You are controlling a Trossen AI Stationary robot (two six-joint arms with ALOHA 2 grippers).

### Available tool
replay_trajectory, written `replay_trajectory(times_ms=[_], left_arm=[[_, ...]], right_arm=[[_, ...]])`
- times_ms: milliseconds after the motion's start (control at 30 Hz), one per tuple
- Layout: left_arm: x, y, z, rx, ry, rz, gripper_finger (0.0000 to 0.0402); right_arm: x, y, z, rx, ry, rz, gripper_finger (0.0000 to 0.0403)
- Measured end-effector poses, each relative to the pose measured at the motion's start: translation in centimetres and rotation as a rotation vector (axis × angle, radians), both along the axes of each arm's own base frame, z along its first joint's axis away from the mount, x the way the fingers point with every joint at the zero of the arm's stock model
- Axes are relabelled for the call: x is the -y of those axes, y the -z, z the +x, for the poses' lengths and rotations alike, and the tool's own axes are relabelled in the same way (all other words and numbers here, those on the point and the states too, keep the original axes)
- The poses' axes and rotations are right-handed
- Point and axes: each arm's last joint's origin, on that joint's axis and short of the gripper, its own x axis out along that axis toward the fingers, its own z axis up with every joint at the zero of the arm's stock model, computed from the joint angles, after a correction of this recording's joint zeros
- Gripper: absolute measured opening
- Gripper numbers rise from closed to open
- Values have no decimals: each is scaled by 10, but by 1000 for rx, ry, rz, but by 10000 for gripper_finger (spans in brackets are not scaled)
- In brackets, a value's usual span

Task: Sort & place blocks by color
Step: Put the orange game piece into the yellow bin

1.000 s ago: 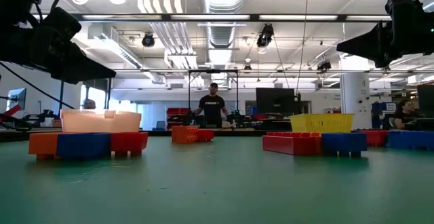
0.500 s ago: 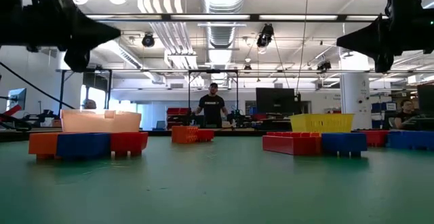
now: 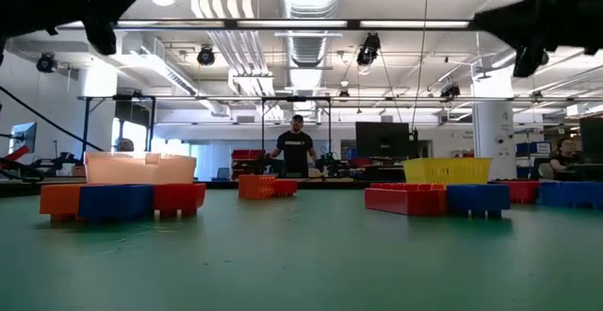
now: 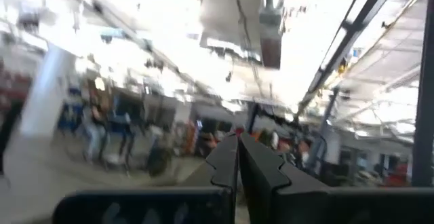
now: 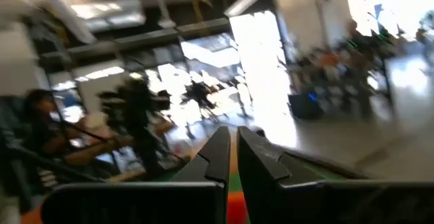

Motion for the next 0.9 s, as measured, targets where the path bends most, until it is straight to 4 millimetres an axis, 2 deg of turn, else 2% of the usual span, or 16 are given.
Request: replay_trajectory(times_ms=[167, 700, 900], left_arm=[[0, 1, 0, -14, -14, 24, 0], [1, 6, 7, -61, -27, 27, 0], [1, 6, 7, -64, -27, 28, 0]], right_arm=[[-2, -11, -2, 101, -47, -74, 18], [-5, -20, 14, 159, 0, -159, 18], [-11, -25, 41, 25, -11, -193, 18]])
